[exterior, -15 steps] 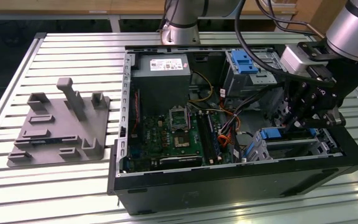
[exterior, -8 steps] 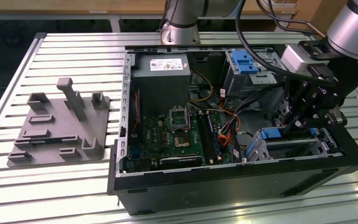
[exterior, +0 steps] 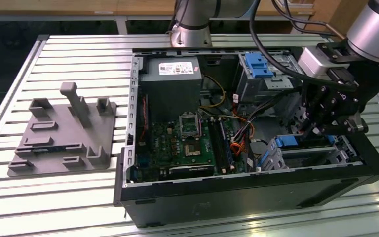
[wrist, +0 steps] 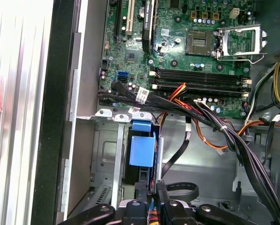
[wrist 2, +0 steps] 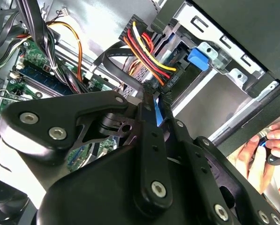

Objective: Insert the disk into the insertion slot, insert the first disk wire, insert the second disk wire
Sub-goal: 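Insert the second disk wire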

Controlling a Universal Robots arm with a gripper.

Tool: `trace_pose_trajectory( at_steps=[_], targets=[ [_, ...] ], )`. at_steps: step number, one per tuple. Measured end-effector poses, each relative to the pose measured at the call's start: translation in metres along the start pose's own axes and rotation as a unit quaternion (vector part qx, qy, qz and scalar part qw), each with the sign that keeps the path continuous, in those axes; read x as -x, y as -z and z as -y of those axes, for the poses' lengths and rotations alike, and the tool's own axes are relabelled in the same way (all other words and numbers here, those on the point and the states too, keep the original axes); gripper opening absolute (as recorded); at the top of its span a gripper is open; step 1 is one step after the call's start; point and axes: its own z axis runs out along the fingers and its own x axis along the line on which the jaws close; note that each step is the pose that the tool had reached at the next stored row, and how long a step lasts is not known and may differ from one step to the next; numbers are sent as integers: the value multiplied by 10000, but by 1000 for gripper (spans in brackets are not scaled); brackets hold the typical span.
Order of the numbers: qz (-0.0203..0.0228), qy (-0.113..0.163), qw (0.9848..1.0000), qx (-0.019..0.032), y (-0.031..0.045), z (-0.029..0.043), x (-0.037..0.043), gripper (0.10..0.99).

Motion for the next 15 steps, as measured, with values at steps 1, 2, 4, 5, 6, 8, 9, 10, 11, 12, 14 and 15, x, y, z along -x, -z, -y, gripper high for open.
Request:
trace_pose_trajectory(
  at_steps=[1,2,4,5,6,8,9,10,11,12,14,15],
  targets=[
    [1,0,10000,0,-2,0,-2,200],
    [1,0,10000,0,-4,0,-3,200],
    [0,0,10000,0,-12,0,-3,200],
    [0,0,10000,0,-18,0,-3,200],
    [-1,0,10000,0,-20,0,-3,200],
    [-1,0,10000,0,-28,0,-3,200],
    [0,0,10000,0,-32,1,-3,200],
    [-1,0,10000,0,-34,1,-3,200],
    [-1,0,10000,0,-36,1,-3,200],
    [-1,0,10000,0,-40,1,-3,200],
    [1,0,10000,0,-50,1,-3,200],
    [0,0,10000,0,-55,1,-3,200]
  ],
)
